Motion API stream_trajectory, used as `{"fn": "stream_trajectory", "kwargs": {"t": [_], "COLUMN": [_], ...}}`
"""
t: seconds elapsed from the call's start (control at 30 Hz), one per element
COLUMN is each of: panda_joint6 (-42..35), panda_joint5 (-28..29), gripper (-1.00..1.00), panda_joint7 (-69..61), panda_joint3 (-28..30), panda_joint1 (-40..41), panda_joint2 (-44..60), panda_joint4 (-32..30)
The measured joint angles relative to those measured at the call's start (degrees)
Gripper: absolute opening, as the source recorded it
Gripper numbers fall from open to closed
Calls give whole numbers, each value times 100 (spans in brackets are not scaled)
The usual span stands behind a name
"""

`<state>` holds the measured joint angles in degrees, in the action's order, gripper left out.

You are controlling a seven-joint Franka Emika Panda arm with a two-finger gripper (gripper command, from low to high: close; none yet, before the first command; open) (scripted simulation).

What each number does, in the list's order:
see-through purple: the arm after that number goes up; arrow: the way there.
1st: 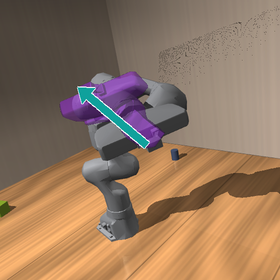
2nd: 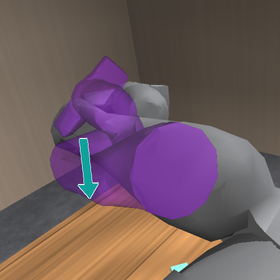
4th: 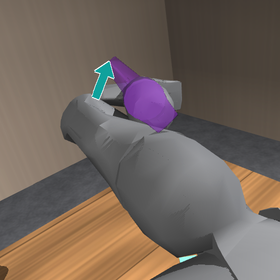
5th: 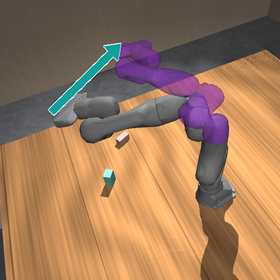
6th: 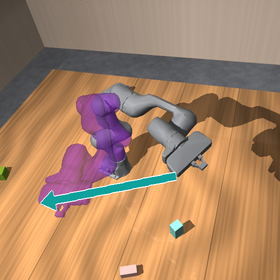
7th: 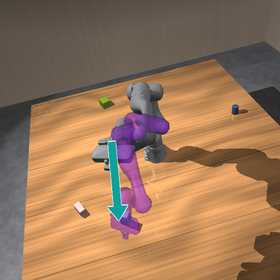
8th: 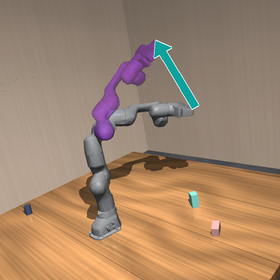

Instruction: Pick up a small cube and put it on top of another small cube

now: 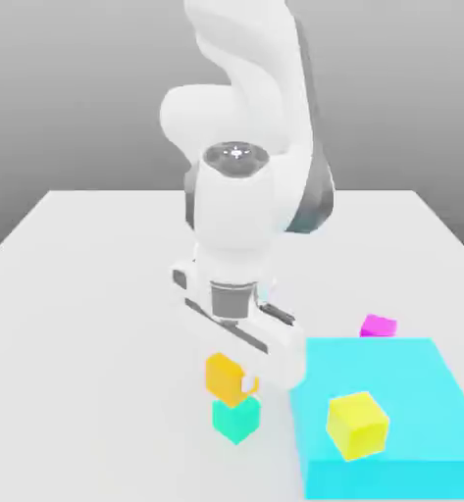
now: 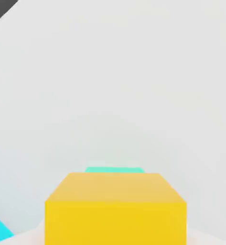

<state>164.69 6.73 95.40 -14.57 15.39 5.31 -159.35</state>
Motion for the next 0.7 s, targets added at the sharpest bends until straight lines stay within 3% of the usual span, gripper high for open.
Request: {"fn": "stream_trajectory", "kwargs": {"t": [0.03,0.07,0.3,0.7], "panda_joint6": [98,176,176,-798], "panda_joint5": [71,124,126,-675], "gripper": [-100,100,100,100], "panda_joint7": [49,84,85,-480], "panda_joint3": [30,57,62,-92], "panda_joint1": [-19,-36,-41,-67], "panda_joint2": [102,182,190,-846], "panda_joint4": [-7,-14,-14,-19]}}
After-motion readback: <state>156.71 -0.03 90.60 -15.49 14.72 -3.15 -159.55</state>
